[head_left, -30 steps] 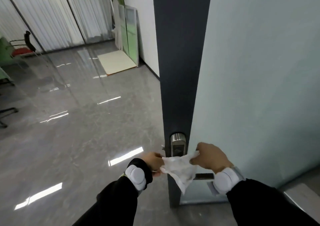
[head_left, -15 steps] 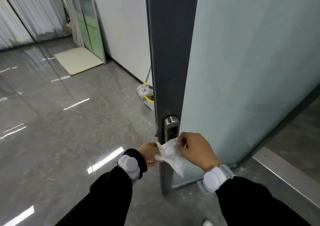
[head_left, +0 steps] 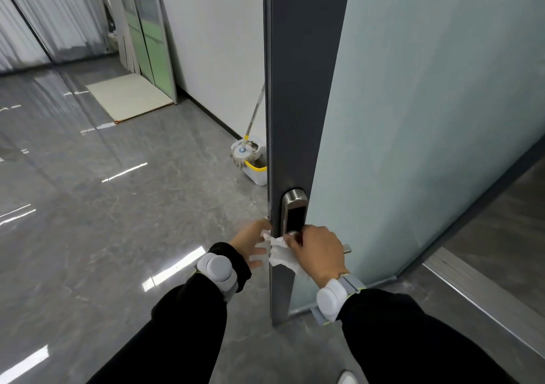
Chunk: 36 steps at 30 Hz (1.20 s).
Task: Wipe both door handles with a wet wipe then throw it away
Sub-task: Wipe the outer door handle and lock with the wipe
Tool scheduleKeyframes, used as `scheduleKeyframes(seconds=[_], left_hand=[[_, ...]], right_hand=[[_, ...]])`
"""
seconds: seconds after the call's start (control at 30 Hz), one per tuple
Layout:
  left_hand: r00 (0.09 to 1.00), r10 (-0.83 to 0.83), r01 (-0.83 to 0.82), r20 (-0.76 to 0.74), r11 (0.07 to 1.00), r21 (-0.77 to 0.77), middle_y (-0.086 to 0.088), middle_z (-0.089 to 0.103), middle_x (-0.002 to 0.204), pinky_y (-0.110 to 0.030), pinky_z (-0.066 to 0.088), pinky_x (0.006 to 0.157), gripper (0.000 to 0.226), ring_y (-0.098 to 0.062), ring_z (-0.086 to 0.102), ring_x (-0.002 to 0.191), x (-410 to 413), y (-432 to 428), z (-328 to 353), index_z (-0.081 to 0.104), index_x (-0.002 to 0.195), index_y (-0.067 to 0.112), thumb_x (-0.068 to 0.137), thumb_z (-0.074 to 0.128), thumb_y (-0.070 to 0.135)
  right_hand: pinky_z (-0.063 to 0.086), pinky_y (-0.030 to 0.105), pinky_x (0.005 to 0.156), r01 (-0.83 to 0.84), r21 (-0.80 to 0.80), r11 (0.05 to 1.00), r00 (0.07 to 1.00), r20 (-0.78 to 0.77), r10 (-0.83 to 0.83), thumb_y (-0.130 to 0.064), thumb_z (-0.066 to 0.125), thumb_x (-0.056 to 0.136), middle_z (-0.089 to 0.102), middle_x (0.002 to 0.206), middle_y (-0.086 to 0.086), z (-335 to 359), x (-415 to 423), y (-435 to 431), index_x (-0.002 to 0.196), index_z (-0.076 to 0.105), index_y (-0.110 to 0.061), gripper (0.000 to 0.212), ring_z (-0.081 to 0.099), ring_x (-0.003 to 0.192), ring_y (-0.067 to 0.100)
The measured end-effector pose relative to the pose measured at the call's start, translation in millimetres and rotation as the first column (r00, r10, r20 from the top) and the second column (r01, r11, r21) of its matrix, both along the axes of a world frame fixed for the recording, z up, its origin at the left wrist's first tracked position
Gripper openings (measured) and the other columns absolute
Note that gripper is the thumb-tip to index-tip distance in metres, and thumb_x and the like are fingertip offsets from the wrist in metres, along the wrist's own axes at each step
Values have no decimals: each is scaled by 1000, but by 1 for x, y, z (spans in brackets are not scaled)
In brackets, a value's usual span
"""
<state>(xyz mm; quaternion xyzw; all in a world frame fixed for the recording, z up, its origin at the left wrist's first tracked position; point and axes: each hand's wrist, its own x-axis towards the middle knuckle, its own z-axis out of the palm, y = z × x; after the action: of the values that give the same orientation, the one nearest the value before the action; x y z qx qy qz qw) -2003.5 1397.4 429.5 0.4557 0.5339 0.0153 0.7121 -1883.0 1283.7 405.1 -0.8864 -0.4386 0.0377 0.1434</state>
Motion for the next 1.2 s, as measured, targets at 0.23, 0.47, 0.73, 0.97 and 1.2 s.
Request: scheduleKeyframes(seconds=[0.23, 0.47, 0.73, 0.97, 1.2], left_hand=[[968, 22, -72, 250, 979, 193, 3, 58, 96, -32, 42, 74, 29, -16, 53, 87, 20, -6, 23, 60, 111, 29, 85, 59, 19], [894, -182, -59, 409, 858, 510, 5, 56, 127, -17, 56, 75, 110, -5, 63, 107, 33, -14, 27, 22, 146, 28, 64, 88, 0], [924, -185, -89, 333, 745, 661, 10, 66, 116, -35, 56, 93, 95, -8, 66, 105, 45, 2, 39, 45, 129, 26, 51, 97, 17], [916, -216, -55, 338, 768, 639, 6, 65, 119, -38, 56, 94, 99, -12, 66, 107, 45, 9, 33, 41, 133, 25, 52, 96, 11], [919, -231, -25, 319, 773, 633, 7, 64, 120, -43, 56, 93, 100, -12, 66, 107, 41, 14, 29, 42, 129, 29, 46, 97, 18]], right_hand=[[40, 32, 63, -42, -117, 992, 996, 68, 50, -61, 34, 96, 68, 91, 10, -12, 1, -2, 92, 67, -12, 59, 65, 83, 30], [42, 37, 86, -182, -182, 966, 968, 141, 209, -47, 20, 103, 71, 90, 10, -13, 11, -15, 92, 65, -11, 58, 64, 86, 31], [15, 51, 118, -206, -233, 950, 958, 148, 244, -46, 12, 102, 71, 83, 5, -19, 11, -23, 87, 67, -17, 64, 66, 86, 25], [7, 53, 119, -242, -248, 938, 943, 166, 287, -48, 10, 102, 68, 71, 4, -25, 17, -25, 70, 59, -16, 67, 66, 77, 24], [1, 50, 120, -200, -262, 944, 931, 249, 267, -47, 6, 102, 62, 62, -1, -24, 34, -37, 69, 63, -20, 71, 62, 72, 19]])
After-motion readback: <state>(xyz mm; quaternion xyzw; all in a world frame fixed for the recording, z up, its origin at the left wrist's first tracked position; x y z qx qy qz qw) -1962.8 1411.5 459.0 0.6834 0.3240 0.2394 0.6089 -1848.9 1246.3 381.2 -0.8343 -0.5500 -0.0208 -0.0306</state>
